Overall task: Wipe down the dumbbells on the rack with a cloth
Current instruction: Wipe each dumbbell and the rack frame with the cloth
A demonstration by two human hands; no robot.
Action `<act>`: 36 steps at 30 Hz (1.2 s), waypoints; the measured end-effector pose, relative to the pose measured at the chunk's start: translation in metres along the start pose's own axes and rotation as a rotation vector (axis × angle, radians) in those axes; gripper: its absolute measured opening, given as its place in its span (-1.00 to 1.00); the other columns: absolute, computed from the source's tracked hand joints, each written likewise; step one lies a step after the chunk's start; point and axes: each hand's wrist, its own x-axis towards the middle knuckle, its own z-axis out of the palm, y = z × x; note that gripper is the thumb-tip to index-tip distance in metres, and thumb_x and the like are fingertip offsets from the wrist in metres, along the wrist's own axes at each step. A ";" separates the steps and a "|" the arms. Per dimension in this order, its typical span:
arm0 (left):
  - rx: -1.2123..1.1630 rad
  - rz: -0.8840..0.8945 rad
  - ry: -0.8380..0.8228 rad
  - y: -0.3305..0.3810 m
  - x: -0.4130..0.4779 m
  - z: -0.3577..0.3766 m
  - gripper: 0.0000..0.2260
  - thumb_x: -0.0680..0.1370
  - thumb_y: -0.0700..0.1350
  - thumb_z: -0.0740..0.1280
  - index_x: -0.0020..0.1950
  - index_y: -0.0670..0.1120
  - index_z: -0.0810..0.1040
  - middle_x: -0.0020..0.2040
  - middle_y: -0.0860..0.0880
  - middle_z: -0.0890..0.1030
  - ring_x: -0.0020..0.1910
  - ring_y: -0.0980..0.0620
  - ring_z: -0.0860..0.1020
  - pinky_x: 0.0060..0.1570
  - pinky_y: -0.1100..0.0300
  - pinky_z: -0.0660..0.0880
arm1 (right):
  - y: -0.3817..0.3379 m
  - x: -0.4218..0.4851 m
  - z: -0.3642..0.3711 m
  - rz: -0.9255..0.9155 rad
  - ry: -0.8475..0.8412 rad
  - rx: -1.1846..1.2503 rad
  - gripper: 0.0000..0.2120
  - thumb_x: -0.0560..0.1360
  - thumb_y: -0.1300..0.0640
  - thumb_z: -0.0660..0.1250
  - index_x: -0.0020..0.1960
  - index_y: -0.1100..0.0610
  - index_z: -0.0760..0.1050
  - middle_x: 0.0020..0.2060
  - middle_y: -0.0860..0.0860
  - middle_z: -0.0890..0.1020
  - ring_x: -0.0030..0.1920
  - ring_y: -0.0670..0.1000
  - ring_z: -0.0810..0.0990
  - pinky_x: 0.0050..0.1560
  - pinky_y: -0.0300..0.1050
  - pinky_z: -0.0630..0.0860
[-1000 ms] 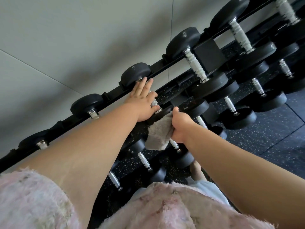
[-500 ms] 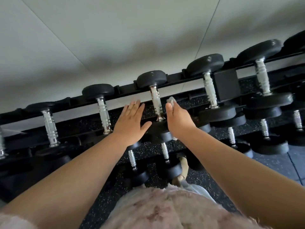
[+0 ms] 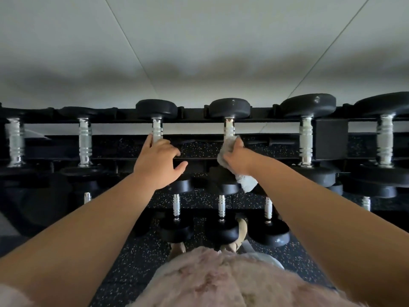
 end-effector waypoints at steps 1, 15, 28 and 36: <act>-0.010 -0.006 -0.017 -0.001 0.000 0.001 -0.61 0.58 0.33 0.25 0.12 0.10 0.70 0.09 0.12 0.65 0.34 0.05 0.50 0.63 -0.16 0.06 | 0.005 -0.001 0.001 0.000 -0.009 -0.077 -0.48 0.67 0.00 0.17 0.54 0.22 0.20 0.35 0.27 0.49 0.32 0.31 0.50 0.26 0.13 0.44; -0.115 -0.029 -0.018 -0.006 -0.003 0.003 -0.72 0.57 0.17 0.32 0.03 0.04 0.72 0.11 0.02 0.66 0.40 0.01 0.46 0.42 -0.11 0.38 | -0.001 0.036 -0.002 -0.017 0.107 0.062 -0.52 0.62 -0.23 0.26 0.33 0.09 0.33 -0.04 0.01 0.57 -0.06 0.04 0.59 -0.04 -0.03 0.56; -0.139 -0.030 -0.024 -0.008 -0.003 -0.002 -0.77 0.58 0.12 0.35 0.02 0.04 0.73 0.20 -0.01 0.63 0.36 0.01 0.48 0.41 -0.08 0.38 | -0.020 0.044 -0.004 0.007 0.302 0.290 -0.54 0.62 -0.31 0.19 0.08 0.10 0.50 -0.12 0.01 0.64 -0.11 0.06 0.66 -0.12 -0.06 0.59; -0.149 -0.033 -0.011 -0.005 -0.004 -0.004 -0.79 0.58 0.10 0.36 -0.01 0.03 0.72 0.18 -0.02 0.65 0.38 0.01 0.48 0.40 -0.07 0.37 | 0.013 0.020 0.005 -0.017 -0.047 -0.172 -0.51 0.70 -0.20 0.08 0.28 0.25 0.28 -0.04 0.13 0.59 -0.07 0.12 0.60 -0.15 -0.04 0.47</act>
